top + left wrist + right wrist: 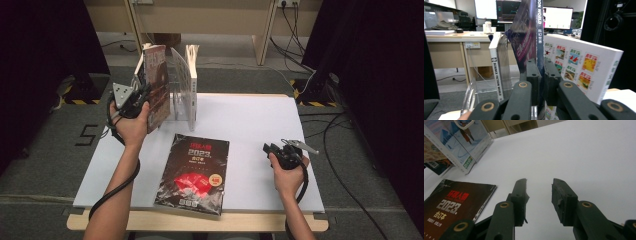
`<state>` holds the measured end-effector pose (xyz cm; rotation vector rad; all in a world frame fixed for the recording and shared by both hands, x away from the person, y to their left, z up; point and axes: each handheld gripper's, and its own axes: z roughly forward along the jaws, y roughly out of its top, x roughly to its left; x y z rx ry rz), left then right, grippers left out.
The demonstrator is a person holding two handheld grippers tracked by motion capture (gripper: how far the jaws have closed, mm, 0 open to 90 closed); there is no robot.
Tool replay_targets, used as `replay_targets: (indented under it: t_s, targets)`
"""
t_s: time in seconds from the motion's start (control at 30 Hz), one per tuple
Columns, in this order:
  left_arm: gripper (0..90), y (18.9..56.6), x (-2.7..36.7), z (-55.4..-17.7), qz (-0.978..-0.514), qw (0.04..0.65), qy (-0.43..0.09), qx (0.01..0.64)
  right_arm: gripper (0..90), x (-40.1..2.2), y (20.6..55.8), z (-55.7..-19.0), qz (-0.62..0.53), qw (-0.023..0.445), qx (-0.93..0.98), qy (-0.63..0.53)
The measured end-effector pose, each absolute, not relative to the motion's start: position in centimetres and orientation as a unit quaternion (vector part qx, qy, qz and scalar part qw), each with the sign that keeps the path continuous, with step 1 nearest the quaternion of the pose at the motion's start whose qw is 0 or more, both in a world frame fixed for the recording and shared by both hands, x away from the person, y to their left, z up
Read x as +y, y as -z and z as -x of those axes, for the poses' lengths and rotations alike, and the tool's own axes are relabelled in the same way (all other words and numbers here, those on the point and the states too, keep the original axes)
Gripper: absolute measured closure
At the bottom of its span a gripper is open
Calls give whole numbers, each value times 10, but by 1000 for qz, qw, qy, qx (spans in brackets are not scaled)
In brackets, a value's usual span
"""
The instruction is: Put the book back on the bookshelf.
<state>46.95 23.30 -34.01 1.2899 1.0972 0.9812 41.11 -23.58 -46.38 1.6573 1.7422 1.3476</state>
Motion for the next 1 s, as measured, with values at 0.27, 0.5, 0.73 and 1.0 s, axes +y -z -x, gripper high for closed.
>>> replay_targets:
  t_s: [0.27, 0.5, 0.73, 1.0]
  targets:
    - [843, 345, 235, -478, -541, 551, -428, 469, 647, -235, 465, -412, -586, 193, 624, -480]
    - [842, 355, 233, -486, -538, 542, -435, 476, 646, -235, 465, -411, -590, 191, 623, -478]
    - [842, 367, 234, -491, -540, 536, -439, 477, 647, -235, 466, -412, -591, 187, 623, -477]
    - [840, 369, 237, -487, -545, 524, -454, 472, 647, -235, 466, -412, -592, 185, 623, -477]
